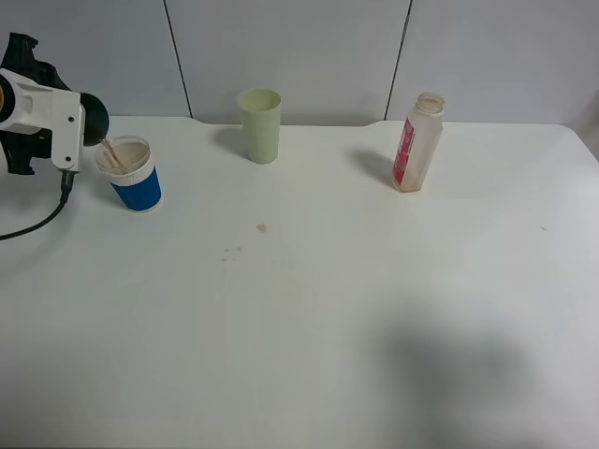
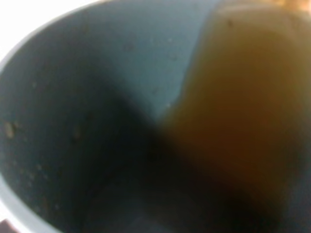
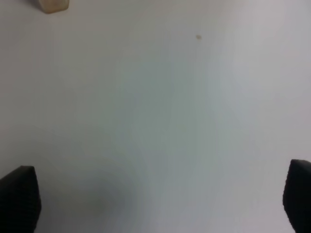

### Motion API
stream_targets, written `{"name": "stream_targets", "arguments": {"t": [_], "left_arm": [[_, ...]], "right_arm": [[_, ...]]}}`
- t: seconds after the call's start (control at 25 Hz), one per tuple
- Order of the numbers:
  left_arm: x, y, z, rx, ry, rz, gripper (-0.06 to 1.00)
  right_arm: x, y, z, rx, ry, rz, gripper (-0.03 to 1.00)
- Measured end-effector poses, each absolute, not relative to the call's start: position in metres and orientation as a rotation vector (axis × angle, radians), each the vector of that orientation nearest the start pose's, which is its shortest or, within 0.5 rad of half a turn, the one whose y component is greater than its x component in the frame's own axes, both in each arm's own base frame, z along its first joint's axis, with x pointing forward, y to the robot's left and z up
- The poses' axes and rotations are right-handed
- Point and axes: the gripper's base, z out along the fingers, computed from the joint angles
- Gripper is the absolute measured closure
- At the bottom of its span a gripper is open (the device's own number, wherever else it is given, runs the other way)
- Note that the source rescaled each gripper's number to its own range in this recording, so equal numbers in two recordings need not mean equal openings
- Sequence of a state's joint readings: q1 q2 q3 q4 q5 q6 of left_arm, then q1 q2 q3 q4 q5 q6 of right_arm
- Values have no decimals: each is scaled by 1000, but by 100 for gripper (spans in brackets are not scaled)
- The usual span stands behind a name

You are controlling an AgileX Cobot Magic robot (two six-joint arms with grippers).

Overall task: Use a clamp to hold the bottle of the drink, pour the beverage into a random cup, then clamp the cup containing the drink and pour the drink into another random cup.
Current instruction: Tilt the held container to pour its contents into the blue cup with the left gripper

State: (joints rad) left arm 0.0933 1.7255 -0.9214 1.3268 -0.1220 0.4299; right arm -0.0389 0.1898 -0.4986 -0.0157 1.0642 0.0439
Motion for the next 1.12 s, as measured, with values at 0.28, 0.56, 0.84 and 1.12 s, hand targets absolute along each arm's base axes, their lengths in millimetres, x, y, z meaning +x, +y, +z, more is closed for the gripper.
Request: {"name": "stream_targets", "arguments": {"t": [0.28,0.56,0.84,1.12], "left_arm": [[354,20,190,1863,1545,847,94],[354,20,190,1869,1550,855,94],[354,20,190,1891,1533,868,94],[354,13,189,1923,1499,871,94]], "right_arm": [[24,-2,275,92,2237,-17,-3],[24,-2,275,92,2237,-17,-3],[24,-2,275,92,2237,-17,-3],[24,-2,275,92,2237,-17,-3]]}}
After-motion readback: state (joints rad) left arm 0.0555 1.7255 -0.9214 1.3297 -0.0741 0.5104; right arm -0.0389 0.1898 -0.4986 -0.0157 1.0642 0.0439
